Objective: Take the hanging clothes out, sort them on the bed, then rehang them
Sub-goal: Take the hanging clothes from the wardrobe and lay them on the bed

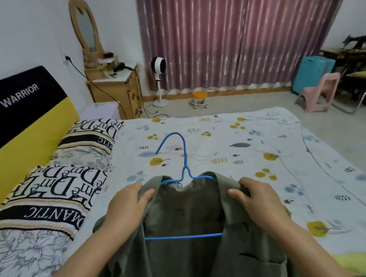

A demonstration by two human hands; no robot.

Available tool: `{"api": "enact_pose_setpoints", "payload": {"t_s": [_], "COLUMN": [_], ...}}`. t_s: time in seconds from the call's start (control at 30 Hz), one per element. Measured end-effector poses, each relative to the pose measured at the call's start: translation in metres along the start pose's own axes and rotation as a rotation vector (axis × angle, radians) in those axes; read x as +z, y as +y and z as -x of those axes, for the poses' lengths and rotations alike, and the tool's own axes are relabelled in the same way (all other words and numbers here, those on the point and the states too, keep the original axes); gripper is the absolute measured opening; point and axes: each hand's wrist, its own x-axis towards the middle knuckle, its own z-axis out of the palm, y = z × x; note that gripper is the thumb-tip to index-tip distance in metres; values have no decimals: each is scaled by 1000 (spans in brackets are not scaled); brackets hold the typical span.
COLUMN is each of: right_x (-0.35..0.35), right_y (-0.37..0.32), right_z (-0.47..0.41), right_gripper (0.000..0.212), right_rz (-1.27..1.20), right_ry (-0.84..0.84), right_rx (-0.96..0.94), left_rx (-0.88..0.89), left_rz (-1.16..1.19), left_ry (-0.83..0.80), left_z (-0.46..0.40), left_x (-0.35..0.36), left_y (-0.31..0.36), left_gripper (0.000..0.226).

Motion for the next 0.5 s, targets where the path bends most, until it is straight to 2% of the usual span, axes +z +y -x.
{"api": "enact_pose_setpoints", "payload": {"t_s": [0.13, 0.27, 0.37, 0.5], "right_x": [25, 59, 88, 134], "right_y": [13, 32, 50, 80], "right_z": [-54, -116, -163, -219], "right_gripper": [14, 6, 12, 6], "right_rz": [68, 113, 138, 139], "right_ry": [-42, -104, -135, -137], "right_rx": [-3, -15, -3, 37], "left_rx": [-56, -111, -145, -214], "left_rz": [-5, -27, -75, -172], "left_ry": [-37, -67, -100, -156], "left_z": [-55, -108, -149, -198], "left_x": [34, 70, 101, 148], "left_y": [-10, -26, -39, -57], "left_gripper": [30, 31, 33, 33]}}
